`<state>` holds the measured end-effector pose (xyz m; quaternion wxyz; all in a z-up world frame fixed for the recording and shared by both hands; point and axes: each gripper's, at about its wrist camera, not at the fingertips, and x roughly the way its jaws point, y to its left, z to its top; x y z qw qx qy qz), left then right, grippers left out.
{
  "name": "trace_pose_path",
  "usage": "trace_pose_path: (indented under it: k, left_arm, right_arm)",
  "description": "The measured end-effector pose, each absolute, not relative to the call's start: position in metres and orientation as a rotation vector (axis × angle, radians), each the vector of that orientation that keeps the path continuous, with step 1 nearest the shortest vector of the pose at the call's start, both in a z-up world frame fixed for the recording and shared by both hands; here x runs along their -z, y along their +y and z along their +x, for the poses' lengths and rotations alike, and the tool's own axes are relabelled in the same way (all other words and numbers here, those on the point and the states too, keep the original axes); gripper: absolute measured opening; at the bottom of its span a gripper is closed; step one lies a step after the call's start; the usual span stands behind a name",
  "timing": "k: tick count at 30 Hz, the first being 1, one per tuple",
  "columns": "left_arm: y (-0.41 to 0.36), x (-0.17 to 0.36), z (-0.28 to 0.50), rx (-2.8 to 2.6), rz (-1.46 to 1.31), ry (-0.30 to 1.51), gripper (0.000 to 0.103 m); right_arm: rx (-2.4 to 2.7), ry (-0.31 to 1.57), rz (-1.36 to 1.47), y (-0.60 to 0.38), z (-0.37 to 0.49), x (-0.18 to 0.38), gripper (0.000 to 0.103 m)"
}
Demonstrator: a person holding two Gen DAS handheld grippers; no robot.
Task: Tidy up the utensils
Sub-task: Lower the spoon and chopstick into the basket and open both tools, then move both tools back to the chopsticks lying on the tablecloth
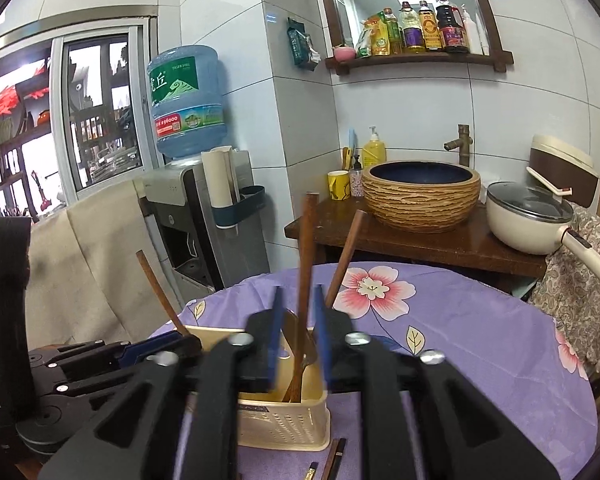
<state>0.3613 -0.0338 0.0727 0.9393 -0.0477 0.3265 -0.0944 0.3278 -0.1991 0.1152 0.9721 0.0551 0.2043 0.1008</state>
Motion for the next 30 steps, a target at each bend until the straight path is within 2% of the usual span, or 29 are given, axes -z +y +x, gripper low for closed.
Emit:
trace_pose_path:
  k: [1,3,9,11,13,21,30]
  left_arm:
    - [-0.034,-0.074,0.358,0.195,-0.093,0.658,0.023]
    - [-0.032,-0.077,0.348,0.195,-0.098,0.639,0.043]
    - [-0.019,-0.063,0.301,0.187,-0.107,0.603,0.068]
    - [-0.015,-0.049,0.287,0.180,-0.103,0.627,0.071]
    - [-0.011,-0.034,0.277,0.173,-0.115,0.661,0.074]
    - [-0.003,0.037,0.244,0.134,-0.148,0.833,0.074]
    - [-0.012,0.060,0.231,0.105,-0.105,0.854,0.074]
  right_arm:
    - [-0.200,0.404,0.113,-0.201,0.324,-0.115,0.034]
    - [-0.200,0.393,0.108,-0.203,0.318,-0.115,0.035]
    - [-0.168,0.380,0.056,-0.214,0.285,-0.106,0.054]
    - [-0.167,0.408,0.029,-0.216,0.278,-0.096,0.060]
    - [-0.147,0.447,0.003,-0.220,0.271,-0.078,0.061]
    - [-0.086,0.725,0.072,-0.236,0.263,0.002,0.061]
    - [-0.064,0.837,-0.001,-0.210,0.248,0.040,0.061]
